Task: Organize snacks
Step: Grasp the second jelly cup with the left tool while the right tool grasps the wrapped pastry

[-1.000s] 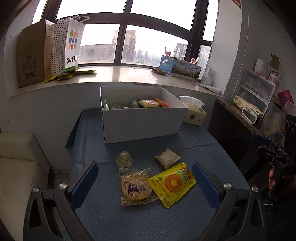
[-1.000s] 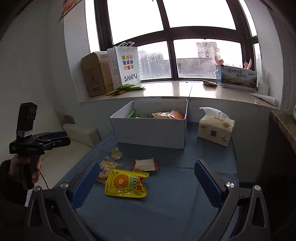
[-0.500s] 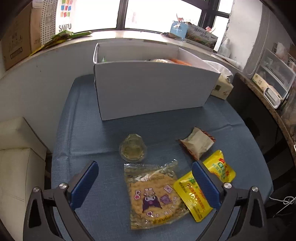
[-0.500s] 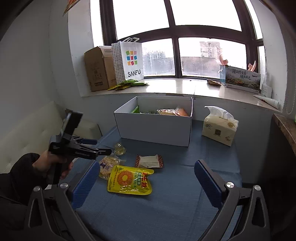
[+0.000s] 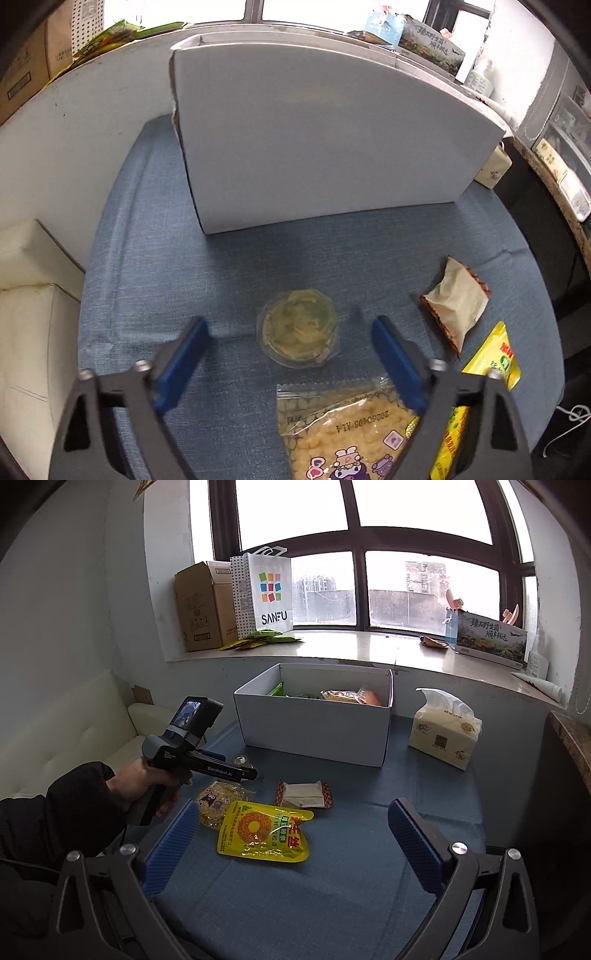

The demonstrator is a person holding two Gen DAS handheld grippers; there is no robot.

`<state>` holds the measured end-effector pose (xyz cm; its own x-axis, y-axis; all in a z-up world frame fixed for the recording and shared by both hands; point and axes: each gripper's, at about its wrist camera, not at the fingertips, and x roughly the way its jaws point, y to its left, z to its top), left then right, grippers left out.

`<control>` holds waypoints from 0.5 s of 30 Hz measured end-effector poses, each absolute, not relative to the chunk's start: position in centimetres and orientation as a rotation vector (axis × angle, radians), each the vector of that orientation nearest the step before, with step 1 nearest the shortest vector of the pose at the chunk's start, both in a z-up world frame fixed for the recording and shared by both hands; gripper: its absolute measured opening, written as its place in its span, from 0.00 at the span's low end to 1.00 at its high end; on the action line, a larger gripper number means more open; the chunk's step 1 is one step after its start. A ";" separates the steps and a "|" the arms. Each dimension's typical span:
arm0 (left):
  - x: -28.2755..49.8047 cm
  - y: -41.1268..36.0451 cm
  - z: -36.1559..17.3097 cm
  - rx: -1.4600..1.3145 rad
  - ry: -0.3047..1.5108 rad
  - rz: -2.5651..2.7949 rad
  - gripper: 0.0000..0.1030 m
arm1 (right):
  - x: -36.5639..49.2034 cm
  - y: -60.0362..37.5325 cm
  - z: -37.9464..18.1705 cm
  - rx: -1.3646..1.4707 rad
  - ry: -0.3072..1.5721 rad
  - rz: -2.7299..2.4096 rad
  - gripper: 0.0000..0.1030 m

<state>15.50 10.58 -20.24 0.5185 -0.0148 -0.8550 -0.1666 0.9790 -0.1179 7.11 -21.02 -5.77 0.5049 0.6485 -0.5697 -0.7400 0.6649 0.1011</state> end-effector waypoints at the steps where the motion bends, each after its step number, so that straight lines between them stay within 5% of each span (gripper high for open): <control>1: 15.5 10.4 -20.2 -0.179 1.019 0.105 0.67 | 7.2 -21.1 -5.8 -0.158 0.619 0.843 1.00; 2: 15.5 10.4 -20.1 -0.174 1.016 0.111 0.48 | 7.2 -21.1 -5.9 -0.153 0.622 0.844 1.00; 4: 15.2 10.7 -19.6 -0.210 0.989 0.097 0.40 | 7.3 -21.1 -6.0 -0.153 0.629 0.838 1.00; 15: 10.5 10.6 -15.1 -0.245 0.834 0.037 0.39 | 8.7 -19.3 -7.9 -0.181 0.687 0.843 1.00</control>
<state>10.46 10.60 -15.14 0.6729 -0.0630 -0.7370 -0.1287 0.9712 -0.2005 8.70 -19.28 -7.89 0.4664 0.6257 -0.6252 -0.7382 0.6647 0.1146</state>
